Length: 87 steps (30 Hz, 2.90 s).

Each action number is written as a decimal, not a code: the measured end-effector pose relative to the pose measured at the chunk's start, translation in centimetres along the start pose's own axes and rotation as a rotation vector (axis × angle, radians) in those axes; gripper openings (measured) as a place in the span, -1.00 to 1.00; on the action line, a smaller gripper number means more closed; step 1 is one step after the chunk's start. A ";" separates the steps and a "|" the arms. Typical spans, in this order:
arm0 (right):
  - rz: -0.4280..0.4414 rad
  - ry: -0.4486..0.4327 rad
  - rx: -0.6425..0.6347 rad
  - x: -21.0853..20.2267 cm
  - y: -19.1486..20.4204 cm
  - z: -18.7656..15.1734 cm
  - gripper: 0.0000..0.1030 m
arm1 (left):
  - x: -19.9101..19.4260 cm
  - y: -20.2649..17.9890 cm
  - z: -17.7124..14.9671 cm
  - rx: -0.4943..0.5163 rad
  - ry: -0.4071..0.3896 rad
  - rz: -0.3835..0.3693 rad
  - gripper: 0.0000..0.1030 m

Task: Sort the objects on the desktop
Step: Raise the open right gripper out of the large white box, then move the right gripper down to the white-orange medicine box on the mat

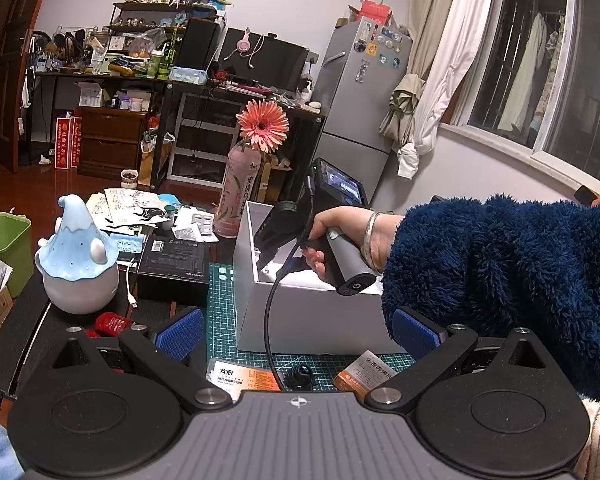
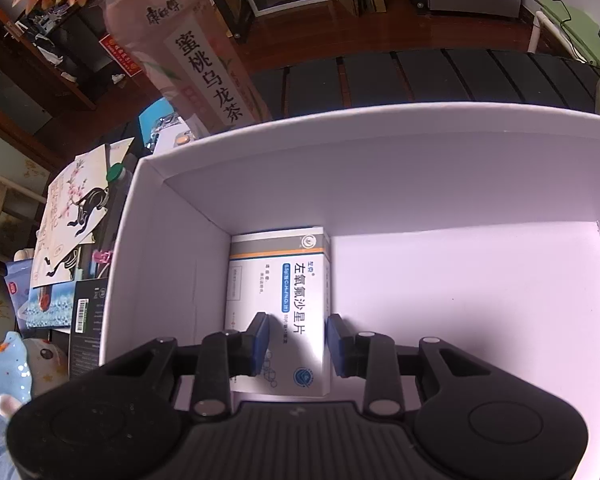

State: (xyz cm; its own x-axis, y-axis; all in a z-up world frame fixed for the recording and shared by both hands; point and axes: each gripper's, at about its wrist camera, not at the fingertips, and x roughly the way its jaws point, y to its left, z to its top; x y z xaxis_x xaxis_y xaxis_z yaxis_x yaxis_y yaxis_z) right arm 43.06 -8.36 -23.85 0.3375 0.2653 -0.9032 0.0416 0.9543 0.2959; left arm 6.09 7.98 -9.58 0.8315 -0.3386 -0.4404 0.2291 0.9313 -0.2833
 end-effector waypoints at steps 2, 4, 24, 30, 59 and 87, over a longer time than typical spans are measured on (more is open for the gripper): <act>0.001 0.001 0.005 0.0 -0.1 0.0 -0.41 | 0.0 0.0 0.0 -0.001 -0.001 -0.001 0.98; 0.001 -0.003 0.004 0.0 -0.1 0.1 -0.41 | 0.0 0.1 0.0 -0.002 -0.002 -0.003 0.98; -0.016 -0.141 -0.121 -7.7 -0.9 -1.9 -0.38 | -0.7 1.1 0.2 -0.039 -0.057 -0.033 0.98; 0.000 -0.175 -0.190 -10.8 -1.2 -4.4 -0.38 | -0.7 1.0 0.3 -0.031 -0.052 -0.022 0.98; 0.026 -0.391 -0.373 -22.7 -6.2 -18.8 -0.17 | -1.0 -0.6 0.1 0.032 -0.021 0.050 0.98; 0.003 -0.371 -0.438 -18.6 -7.3 -25.1 0.13 | -0.3 -1.1 0.2 0.047 0.023 0.087 0.98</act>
State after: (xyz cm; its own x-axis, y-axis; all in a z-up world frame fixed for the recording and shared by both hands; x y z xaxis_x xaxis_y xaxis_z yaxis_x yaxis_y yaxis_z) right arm 12.84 -16.80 -17.04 0.6475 0.2773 -0.7098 -0.3266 0.9425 0.0703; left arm 5.67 7.08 -8.93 0.8375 -0.2590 -0.4811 0.1809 0.9623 -0.2031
